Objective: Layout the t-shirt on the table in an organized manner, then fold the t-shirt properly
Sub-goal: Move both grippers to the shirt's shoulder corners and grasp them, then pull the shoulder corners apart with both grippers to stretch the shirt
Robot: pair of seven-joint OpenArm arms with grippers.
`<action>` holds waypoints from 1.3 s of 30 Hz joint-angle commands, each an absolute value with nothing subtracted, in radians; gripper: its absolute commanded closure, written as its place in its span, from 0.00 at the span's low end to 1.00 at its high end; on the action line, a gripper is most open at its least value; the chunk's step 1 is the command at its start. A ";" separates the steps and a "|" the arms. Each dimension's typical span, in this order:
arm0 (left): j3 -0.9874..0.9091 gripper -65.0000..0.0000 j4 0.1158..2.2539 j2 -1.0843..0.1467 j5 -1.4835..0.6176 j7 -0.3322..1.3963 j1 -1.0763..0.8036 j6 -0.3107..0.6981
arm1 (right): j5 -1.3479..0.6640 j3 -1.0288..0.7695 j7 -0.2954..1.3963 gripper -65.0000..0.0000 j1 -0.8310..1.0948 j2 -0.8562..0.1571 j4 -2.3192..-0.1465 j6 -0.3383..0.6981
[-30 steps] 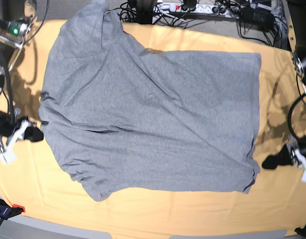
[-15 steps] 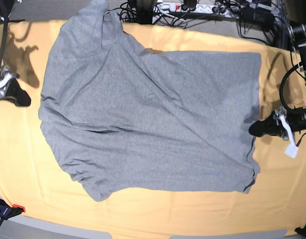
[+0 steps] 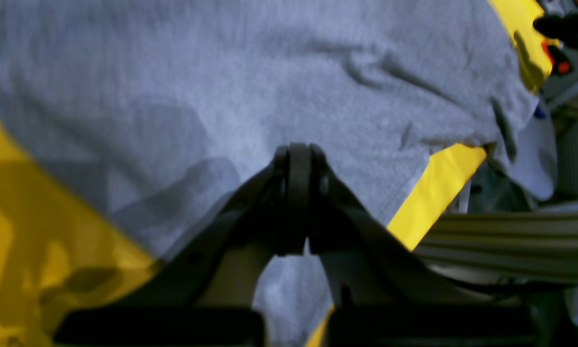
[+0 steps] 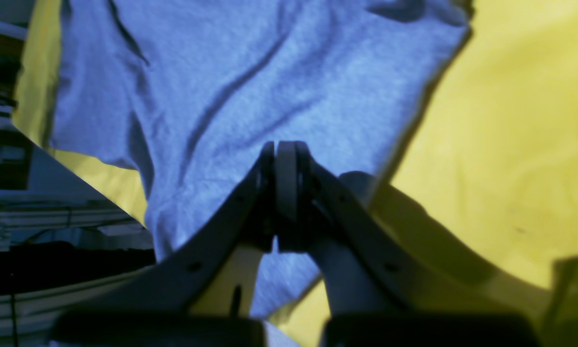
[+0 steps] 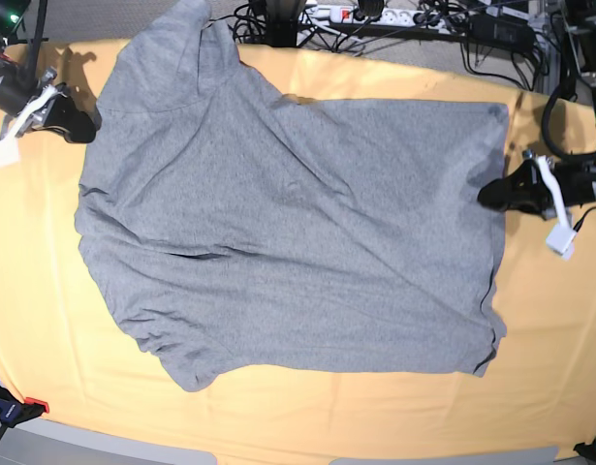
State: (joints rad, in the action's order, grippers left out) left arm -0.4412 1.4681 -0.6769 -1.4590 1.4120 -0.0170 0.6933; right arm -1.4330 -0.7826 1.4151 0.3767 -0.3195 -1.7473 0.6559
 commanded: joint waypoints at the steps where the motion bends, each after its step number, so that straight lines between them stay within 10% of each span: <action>1: -0.469 1.00 1.486 -0.701 -1.484 1.396 -0.021 0.698 | -1.457 -0.791 1.396 1.00 0.376 -0.341 -1.763 0.668; 7: -0.554 1.00 1.486 -0.701 -1.484 1.396 -0.152 0.698 | -1.433 -0.791 1.396 0.60 0.436 -0.341 -1.763 0.686; 13: -0.573 1.00 1.486 -0.700 -1.484 1.396 -0.209 0.698 | -1.383 -0.791 1.396 0.57 0.490 -0.336 -1.762 0.698; 18: -0.573 1.00 1.485 -0.700 -1.484 1.396 -0.213 0.698 | -1.353 -0.791 1.396 0.35 0.490 -0.283 -1.713 0.677; 39: -0.573 1.00 1.485 -0.698 -1.484 1.396 -0.213 0.698 | -1.467 -0.790 1.365 0.45 0.482 -0.260 -1.547 0.698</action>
